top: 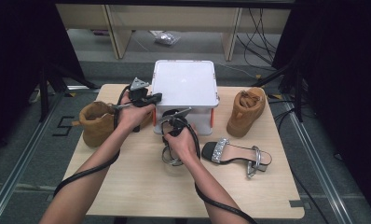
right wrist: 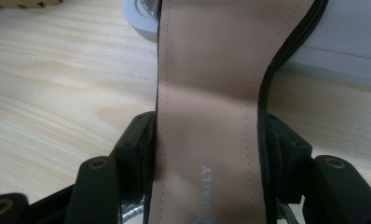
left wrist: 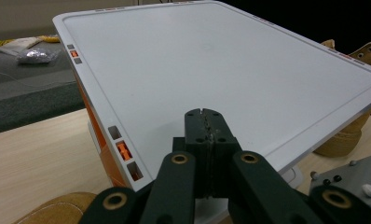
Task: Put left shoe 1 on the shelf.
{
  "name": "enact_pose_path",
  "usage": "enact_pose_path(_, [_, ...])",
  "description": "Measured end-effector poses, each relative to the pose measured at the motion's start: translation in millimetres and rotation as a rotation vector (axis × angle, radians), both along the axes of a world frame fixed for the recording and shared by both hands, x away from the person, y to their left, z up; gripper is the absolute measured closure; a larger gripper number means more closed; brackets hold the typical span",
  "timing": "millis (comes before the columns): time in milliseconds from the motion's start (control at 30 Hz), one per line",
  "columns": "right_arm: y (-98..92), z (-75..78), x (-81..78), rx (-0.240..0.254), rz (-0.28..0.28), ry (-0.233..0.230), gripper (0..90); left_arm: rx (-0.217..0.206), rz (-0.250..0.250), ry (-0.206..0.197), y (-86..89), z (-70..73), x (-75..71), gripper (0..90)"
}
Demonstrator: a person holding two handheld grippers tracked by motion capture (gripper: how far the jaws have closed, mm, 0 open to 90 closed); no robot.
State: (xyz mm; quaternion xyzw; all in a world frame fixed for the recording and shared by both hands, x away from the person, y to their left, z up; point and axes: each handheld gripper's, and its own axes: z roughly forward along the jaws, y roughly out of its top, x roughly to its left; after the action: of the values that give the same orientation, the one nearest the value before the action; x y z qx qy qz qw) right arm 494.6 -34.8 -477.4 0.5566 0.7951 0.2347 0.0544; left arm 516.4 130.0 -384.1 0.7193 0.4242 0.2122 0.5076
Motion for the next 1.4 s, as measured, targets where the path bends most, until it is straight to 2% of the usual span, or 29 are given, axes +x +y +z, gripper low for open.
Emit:
enact_pose_path(33, [-1.7, -1.0, 1.2, 0.005, 0.022, -0.009, 42.8, 0.000, 0.000, 0.000, 0.0, 0.0, 0.0, 88.7])
enact_pose_path(133, [0.1, -1.7, 1.7, -0.007, -0.007, -0.012, 41.5, 0.003, 0.001, 0.001, -0.3, 0.3, 0.0, 88.7])
enact_pose_path(167, [0.3, 0.3, 1.6, -0.013, 0.003, -0.004, 40.7, 0.007, 0.001, 0.002, -0.4, 0.6, -0.1, 88.7])
enact_pose_path(200, [3.2, 4.3, -1.2, 0.001, -0.033, -0.004, 40.2, 0.009, 0.001, 0.002, -0.3, 0.6, -0.2, 88.7])
enact_pose_path(233, [1.6, 6.2, -1.2, -0.009, -0.002, 0.000, 38.7, 0.008, 0.002, 0.001, -0.2, 0.5, -0.2, 88.7])
enact_pose_path(267, [1.0, 8.8, -2.5, 0.004, 0.000, -0.004, 37.6, 0.003, 0.002, -0.002, -0.1, 0.2, -0.4, 88.7])
enact_pose_path(300, [1.6, 15.1, -6.1, 0.014, -0.028, 0.002, 38.2, -0.001, 0.002, -0.001, 0.2, -0.1, -0.3, 88.7])
enact_pose_path(333, [-0.8, 18.6, -7.4, 0.012, -0.020, -0.004, 38.1, -0.009, 0.004, -0.001, 0.0, -0.3, -0.3, 88.7])
enact_pose_path(367, [-0.7, 21.9, -9.1, 0.031, -0.035, 0.001, 38.1, -0.002, 0.002, 0.001, 0.7, -0.3, -0.2, 88.7])
enact_pose_path(467, [-6.8, 33.4, -16.5, 0.057, -0.033, -0.003, 39.3, 0.003, 0.003, -0.001, 0.4, 0.0, -0.4, 88.7])
enact_pose_path(500, [-10.0, 36.6, -19.0, 0.070, -0.032, -0.010, 40.5, 0.001, 0.005, 0.001, 0.5, -0.1, -0.4, 88.7])
enact_pose_path(600, [-18.9, 49.6, -28.6, 0.134, -0.077, 0.008, 50.1, 0.003, 0.010, -0.001, -0.1, 0.0, -0.9, 88.7])
enact_pose_path(700, [-34.4, 59.0, -38.9, 0.133, -0.079, -0.007, 60.6, 0.008, 0.013, -0.005, -0.9, -0.1, -1.4, 88.7])
enact_pose_path(767, [-43.1, 65.0, -45.9, 0.159, -0.100, 0.012, 64.8, 0.007, 0.014, -0.005, -1.1, -0.2, -1.8, 88.7])
enact_pose_path(800, [-49.1, 66.4, -48.6, 0.160, -0.091, 0.004, 66.9, 0.007, 0.014, -0.005, -1.0, -0.2, -2.0, 88.7])
enact_pose_path(833, [-53.6, 68.7, -52.0, 0.177, -0.092, 0.019, 69.2, 0.005, 0.017, -0.003, -0.9, -0.1, -2.2, 88.7])
enact_pose_path(867, [-61.4, 68.0, -54.0, 0.187, -0.065, 0.010, 71.5, 0.004, 0.017, -0.003, -0.8, -0.2, -2.4, 88.7])
enact_pose_path(900, [-66.9, 66.6, -54.6, 0.183, -0.031, -0.012, 73.6, 0.004, 0.019, -0.003, -0.9, -0.1, -2.7, 88.7])
enact_pose_path(933, [-68.6, 68.8, -58.3, 0.159, -0.070, 0.029, 75.2, 0.006, 0.019, -0.002, -1.1, 0.2, -2.9, 88.7])
enact_pose_path(967, [-71.8, 68.7, -59.3, 0.137, -0.073, 0.045, 76.5, 0.006, 0.019, -0.002, -1.1, 0.2, -2.9, 88.7])
enact_pose_path(1033, [-77.9, 63.4, -62.6, 0.129, -0.053, 0.033, 79.4, 0.013, 0.021, -0.001, -1.4, 0.7, -3.1, 88.8])
enact_pose_path(1067, [-78.4, 62.2, -64.4, 0.118, -0.059, 0.046, 80.1, 0.013, 0.022, -0.001, -1.5, 0.8, -3.2, 88.8])
enact_pose_path(1100, [-80.8, 59.5, -66.6, 0.112, -0.034, 0.043, 80.9, 0.014, 0.022, 0.000, -1.5, 0.9, -3.2, 88.8])
enact_pose_path(1133, [-79.8, 56.2, -68.9, 0.097, -0.049, 0.063, 81.7, 0.014, 0.023, 0.000, -1.5, 0.9, -3.2, 88.8])
enact_pose_path(1167, [-81.9, 53.4, -70.0, 0.074, -0.026, 0.055, 82.9, 0.014, 0.023, 0.000, -1.5, 1.0, -3.2, 88.8])
enact_pose_path(1267, [-83.1, 44.7, -76.7, 0.058, 0.005, 0.051, 84.6, 0.014, 0.023, 0.001, -1.6, 1.0, -3.3, 88.8])
enact_pose_path(1300, [-82.5, 43.6, -78.6, 0.053, -0.001, 0.061, 85.2, 0.012, 0.023, 0.001, -1.6, 0.9, -3.2, 88.8])
enact_pose_path(1367, [-82.9, 39.2, -83.1, 0.037, 0.031, 0.048, 86.2, 0.008, 0.022, 0.003, -1.3, 0.8, -3.1, 88.8])
enact_pose_path(1400, [-81.0, 37.4, -86.3, 0.052, 0.037, 0.053, 86.3, 0.009, 0.021, 0.004, -0.8, 0.8, -3.0, 88.8])
